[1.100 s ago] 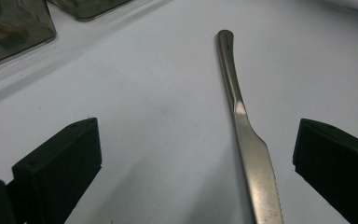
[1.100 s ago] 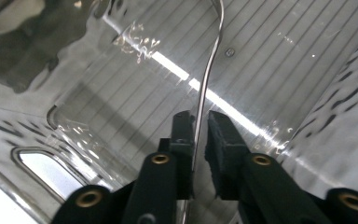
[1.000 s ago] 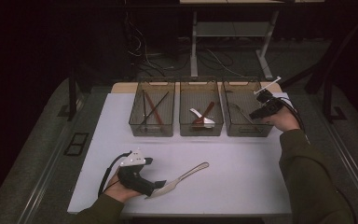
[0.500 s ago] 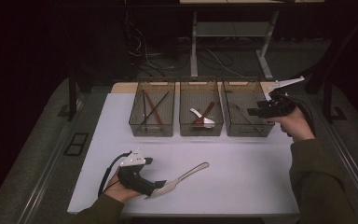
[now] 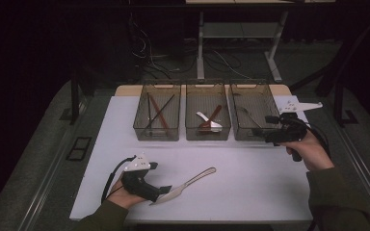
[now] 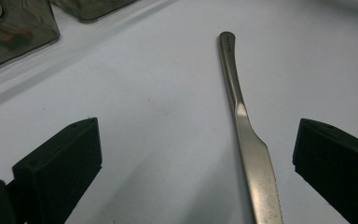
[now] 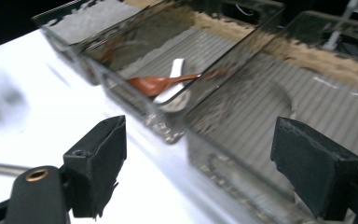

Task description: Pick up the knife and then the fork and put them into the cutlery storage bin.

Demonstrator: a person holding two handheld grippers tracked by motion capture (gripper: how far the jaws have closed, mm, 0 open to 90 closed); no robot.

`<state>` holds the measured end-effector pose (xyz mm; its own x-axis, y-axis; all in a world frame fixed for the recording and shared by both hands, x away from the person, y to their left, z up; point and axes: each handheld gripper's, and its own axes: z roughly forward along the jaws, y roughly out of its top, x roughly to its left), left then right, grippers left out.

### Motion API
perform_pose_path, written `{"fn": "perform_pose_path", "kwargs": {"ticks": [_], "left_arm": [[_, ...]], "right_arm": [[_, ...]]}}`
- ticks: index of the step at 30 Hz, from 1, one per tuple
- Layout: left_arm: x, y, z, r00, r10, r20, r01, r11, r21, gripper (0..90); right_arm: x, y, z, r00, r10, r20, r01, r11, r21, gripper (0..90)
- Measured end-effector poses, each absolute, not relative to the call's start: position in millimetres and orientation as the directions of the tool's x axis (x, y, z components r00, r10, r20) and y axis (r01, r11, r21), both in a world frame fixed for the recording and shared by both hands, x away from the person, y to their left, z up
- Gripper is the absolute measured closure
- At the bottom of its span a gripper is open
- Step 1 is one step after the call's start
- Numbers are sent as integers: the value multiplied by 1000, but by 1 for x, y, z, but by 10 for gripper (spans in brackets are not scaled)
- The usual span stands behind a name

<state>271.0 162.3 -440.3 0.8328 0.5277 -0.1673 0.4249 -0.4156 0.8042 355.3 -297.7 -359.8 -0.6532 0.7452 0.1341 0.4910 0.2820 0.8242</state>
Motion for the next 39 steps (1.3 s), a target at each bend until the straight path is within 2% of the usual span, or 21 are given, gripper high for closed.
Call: {"fn": "perform_pose_path", "kwargs": {"ticks": [6, 12, 21, 26, 30, 39], "left_arm": [[271, 161, -439, 833, 527, -170, 425, -412, 806, 6], [271, 161, -438, 830, 533, -165, 428, -418, 801, 31], [272, 155, -433, 833, 528, -164, 427, -428, 797, 161], [275, 147, -430, 837, 516, -180, 429, -417, 801, 273], [279, 136, -429, 836, 513, -193, 440, -417, 796, 387], [285, 108, -435, 862, 467, -199, 435, -476, 764, 524]], "right_arm": [[330, -287, -379, -694, 713, 97, 449, 324, 833, 141], [308, -284, -399, -702, 703, 114, 454, 318, 832, 141], [279, -286, -425, -711, 691, 134, 457, 308, 834, 142], [269, -289, -431, -705, 698, 128, 458, 310, 833, 142], [265, -291, -436, -702, 699, 133, 467, 311, 828, 142], [265, -289, -440, -710, 692, 131, 473, 330, 817, 142]]}}
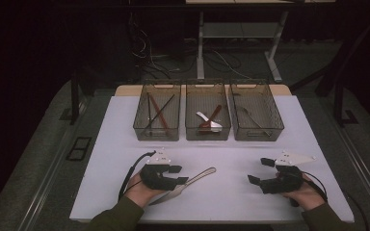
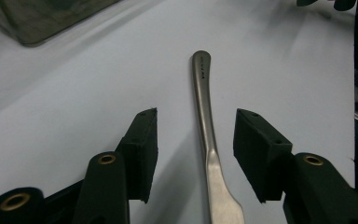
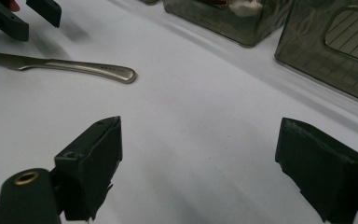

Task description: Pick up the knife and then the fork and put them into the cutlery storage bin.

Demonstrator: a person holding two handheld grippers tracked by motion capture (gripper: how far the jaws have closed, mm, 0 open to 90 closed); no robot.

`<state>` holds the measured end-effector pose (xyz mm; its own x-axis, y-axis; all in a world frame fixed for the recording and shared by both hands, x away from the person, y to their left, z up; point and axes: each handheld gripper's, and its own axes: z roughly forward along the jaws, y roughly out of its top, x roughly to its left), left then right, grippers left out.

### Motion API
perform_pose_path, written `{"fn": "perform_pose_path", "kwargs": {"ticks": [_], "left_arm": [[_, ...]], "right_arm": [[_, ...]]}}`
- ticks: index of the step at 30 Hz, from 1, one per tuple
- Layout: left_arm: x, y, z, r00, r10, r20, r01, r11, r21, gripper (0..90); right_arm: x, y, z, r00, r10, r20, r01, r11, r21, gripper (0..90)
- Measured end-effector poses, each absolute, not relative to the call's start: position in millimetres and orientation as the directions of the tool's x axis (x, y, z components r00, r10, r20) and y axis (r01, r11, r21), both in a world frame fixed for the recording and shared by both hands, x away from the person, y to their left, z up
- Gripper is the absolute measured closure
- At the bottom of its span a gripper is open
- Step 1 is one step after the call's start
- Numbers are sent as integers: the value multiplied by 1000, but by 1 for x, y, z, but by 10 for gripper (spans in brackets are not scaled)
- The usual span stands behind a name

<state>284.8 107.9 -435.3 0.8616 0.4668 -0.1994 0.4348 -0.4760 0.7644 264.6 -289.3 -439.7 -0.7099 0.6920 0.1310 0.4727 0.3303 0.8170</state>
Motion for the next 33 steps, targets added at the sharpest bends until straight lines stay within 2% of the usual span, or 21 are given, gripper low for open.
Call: {"fn": "perform_pose_path", "kwargs": {"ticks": [6, 22, 26, 33], "left_arm": [[287, 93, -440, 865, 461, -196, 442, -516, 734, 616], [282, 72, -448, 889, 450, -87, 378, -612, 695, 763], [280, 69, -447, 894, 445, -54, 356, -632, 688, 775], [281, 69, -446, 897, 439, -59, 356, -635, 686, 791]], "right_arm": [[265, -289, -443, -717, 687, 120, 469, 347, 812, 142], [265, -290, -445, -719, 682, 131, 482, 354, 802, 142], [265, -289, -446, -721, 680, 132, 483, 357, 800, 142], [265, -289, -446, -726, 673, 140, 487, 360, 795, 142]]}}
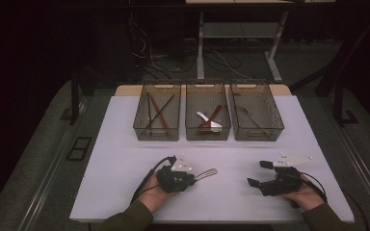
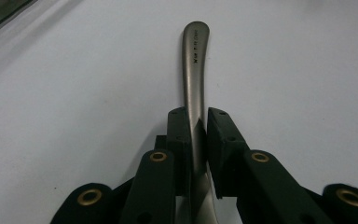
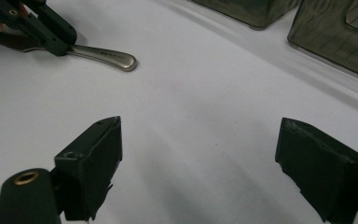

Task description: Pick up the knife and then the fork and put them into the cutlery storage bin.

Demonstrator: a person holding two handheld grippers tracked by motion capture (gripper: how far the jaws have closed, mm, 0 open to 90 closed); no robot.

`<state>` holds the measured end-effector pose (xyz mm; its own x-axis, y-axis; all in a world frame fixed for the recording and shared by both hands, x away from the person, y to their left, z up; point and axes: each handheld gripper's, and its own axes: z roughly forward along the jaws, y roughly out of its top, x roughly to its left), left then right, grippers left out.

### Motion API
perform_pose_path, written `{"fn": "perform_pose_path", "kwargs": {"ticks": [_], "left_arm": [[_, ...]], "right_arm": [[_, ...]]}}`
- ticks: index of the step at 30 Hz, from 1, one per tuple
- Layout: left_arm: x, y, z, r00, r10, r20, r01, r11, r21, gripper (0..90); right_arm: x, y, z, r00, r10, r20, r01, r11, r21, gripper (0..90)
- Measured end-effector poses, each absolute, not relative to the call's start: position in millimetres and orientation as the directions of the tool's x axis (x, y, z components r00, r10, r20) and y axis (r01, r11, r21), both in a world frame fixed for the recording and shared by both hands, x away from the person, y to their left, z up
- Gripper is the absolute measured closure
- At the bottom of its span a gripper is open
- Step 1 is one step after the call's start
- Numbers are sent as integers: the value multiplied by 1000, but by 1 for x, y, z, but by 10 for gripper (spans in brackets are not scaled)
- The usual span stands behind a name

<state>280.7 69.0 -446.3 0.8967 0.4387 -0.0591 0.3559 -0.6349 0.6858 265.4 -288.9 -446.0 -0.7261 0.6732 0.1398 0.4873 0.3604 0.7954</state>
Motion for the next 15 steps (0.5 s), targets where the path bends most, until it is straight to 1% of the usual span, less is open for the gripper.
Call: {"fn": "perform_pose_path", "kwargs": {"ticks": [7, 11, 15], "left_arm": [[284, 72, -446, 904, 421, -80, 354, -630, 691, 793], [285, 75, -444, 905, 415, -96, 360, -625, 693, 793], [287, 79, -439, 913, 392, -112, 352, -618, 703, 793]], "right_arm": [[266, -288, -446, -734, 659, 163, 495, 355, 793, 141], [265, -287, -445, -750, 645, 148, 480, 376, 793, 142], [265, -285, -440, -764, 625, 159, 484, 393, 782, 142]]}}
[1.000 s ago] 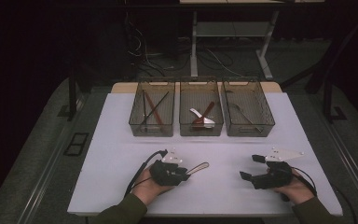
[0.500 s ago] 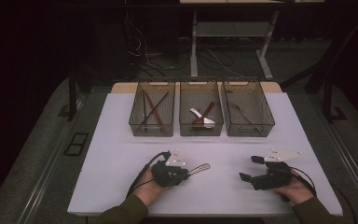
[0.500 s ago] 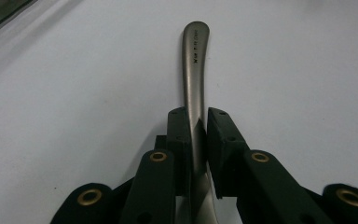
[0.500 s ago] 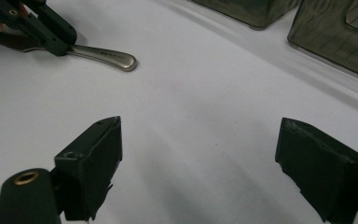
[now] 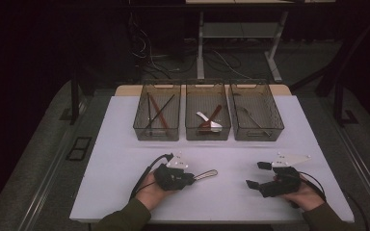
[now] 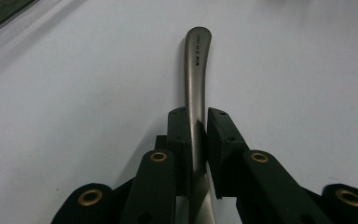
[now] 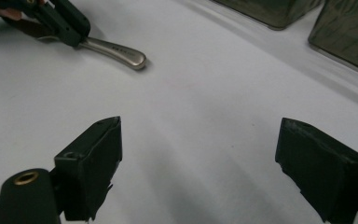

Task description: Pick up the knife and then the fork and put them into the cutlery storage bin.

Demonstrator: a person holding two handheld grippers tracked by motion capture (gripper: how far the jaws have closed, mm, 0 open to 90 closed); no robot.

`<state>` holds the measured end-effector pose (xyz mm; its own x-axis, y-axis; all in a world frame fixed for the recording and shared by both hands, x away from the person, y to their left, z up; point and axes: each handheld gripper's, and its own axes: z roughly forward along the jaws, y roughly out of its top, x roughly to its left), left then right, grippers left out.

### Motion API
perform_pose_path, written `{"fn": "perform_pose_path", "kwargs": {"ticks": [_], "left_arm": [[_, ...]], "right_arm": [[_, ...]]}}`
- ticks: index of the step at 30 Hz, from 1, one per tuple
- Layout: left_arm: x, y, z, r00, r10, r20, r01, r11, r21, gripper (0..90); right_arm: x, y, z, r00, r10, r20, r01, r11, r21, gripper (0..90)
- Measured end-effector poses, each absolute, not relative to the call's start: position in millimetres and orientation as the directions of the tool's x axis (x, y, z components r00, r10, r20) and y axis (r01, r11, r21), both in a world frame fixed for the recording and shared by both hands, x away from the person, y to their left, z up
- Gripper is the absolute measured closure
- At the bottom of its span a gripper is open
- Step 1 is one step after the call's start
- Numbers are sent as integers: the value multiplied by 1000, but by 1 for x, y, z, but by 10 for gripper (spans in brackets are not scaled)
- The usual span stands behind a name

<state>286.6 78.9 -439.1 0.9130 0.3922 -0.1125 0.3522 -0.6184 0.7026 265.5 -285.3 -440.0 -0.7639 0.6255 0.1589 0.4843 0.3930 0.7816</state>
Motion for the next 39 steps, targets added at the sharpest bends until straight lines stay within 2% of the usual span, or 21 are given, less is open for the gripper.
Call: {"fn": "perform_pose_path", "kwargs": {"ticks": [4, 11, 21, 25, 34, 39], "left_arm": [[286, 79, -435, 926, 357, -121, 332, -618, 713, 793], [283, 72, -427, 959, 264, -104, 254, -639, 726, 793], [288, 52, -416, 990, 123, -71, 136, -673, 727, 793], [288, 45, -408, 995, 86, -57, 101, -680, 726, 792], [287, 36, -400, 998, 46, -48, 67, -687, 723, 793], [287, 34, -399, 999, 33, -35, 49, -690, 722, 792]], "right_arm": [[266, -283, -432, -781, 601, 169, 478, 401, 782, 141], [277, -271, -420, -849, 492, 193, 459, 506, 730, 181], [294, -229, -405, -922, 335, 193, 372, 631, 681, 245], [301, -210, -403, -954, 249, 168, 296, 692, 659, 271], [311, -174, -405, -964, 131, 233, 246, 774, 583, 467], [311, -160, -408, -959, 92, 268, 232, 799, 554, 644]]}}
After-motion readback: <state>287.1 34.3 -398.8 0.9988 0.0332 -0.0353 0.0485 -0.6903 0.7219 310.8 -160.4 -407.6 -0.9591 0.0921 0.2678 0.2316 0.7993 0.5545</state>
